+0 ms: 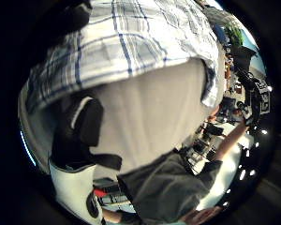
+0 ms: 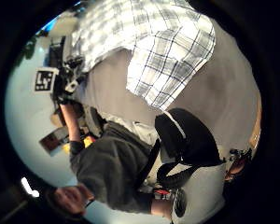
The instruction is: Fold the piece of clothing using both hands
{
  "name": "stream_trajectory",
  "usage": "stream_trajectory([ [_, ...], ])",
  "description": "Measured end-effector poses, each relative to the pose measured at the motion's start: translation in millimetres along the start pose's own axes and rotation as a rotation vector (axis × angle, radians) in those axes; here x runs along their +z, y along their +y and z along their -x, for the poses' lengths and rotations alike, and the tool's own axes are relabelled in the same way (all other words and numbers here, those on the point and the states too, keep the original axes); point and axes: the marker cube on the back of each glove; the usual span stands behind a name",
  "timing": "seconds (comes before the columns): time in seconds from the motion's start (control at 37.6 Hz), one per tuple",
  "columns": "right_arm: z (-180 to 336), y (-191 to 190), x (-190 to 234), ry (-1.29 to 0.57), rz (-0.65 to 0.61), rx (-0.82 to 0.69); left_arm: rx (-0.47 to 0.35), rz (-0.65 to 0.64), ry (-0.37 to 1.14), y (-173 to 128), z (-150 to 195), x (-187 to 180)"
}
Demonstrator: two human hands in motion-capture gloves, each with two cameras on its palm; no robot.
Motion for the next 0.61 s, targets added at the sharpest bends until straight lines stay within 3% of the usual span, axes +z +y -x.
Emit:
stream_trajectory([
  [0.16,-8.4,-10.2,12.9,-0.026,0.014,0.005,-0.046,-0.228,-0.150,-48.8,17.4,12.2],
  [0.61,-12.4,-45.5,48.3,0.022,0.079,-0.013,-0.065,-0.333,-0.040,-64.8,30.1,-67.9],
])
